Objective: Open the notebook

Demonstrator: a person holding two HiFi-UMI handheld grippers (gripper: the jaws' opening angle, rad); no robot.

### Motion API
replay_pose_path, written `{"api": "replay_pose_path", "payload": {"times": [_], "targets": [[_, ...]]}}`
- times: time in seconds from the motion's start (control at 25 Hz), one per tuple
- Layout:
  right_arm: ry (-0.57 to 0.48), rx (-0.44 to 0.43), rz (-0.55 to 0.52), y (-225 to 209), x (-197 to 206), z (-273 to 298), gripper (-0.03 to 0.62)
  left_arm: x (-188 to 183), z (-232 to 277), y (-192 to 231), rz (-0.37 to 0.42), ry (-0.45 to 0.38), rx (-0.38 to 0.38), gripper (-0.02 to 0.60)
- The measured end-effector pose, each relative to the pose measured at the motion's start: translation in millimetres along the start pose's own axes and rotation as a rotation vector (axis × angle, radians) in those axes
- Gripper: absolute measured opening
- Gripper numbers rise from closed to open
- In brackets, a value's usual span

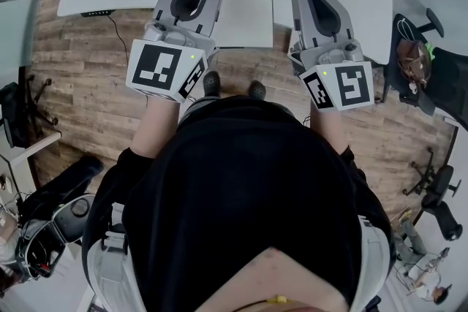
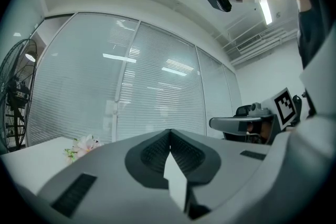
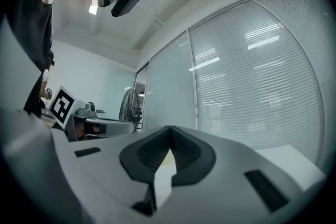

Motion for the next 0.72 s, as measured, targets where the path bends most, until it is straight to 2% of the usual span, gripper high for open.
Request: {"api": "replay_pose_path", "payload": {"times": [0.72], "targets": [[-0.009, 0.015, 0.003, -4.1, -0.5, 2.3, 0.003, -4.4, 1.5, 3.6, -0.004, -0.006, 0.0, 0.012]]}}
Point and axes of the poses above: the fingertips, and each gripper's own axes: z forward along the fingers, y to its left, x out of its underside, the point moved 2 cm from there along -z, backward along the fingers, and after that the axes turned 10 degrees about -z, right-handed, at the moved point
